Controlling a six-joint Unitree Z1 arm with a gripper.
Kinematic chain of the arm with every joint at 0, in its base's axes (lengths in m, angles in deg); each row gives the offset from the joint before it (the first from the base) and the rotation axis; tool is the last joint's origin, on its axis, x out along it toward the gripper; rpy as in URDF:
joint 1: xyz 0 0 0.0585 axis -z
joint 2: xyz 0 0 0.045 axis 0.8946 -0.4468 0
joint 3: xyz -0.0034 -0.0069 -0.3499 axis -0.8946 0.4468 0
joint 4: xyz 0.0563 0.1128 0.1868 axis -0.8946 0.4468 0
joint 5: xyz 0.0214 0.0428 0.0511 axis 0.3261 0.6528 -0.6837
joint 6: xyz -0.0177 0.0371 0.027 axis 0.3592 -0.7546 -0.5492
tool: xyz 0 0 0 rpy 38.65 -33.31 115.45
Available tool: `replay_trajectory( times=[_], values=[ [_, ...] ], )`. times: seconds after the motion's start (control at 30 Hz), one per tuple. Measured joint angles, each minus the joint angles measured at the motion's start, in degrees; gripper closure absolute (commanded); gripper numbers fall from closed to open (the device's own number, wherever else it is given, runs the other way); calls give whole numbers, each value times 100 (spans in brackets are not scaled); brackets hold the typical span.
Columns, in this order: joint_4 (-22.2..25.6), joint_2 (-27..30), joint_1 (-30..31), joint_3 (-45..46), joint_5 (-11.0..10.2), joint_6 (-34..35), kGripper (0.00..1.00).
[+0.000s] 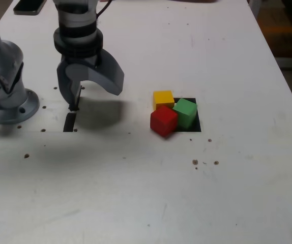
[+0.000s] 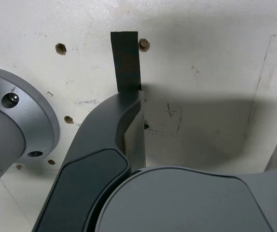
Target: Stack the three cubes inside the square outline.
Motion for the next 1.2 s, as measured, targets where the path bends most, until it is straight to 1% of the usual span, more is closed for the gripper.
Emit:
replay_trajectory(
  times=[0.37,0.67,0.77,0.83,0.93,1.0,1.1,1.2],
  values=[
    [-25,-27,0,13,17,0,1],
    [46,-301,5,-357,-161,0,1],
    [345,-595,-24,-870,-292,-41,1],
    [565,-754,-84,-1236,-314,-108,1],
    [1030,-912,-137,-1828,-316,-254,1],
    [1282,-1076,-139,-2192,-289,-327,1],
    [1612,-1306,-140,-2754,-193,-442,1],
    [1797,-1510,-140,-3338,-65,-554,1]
  ],
)
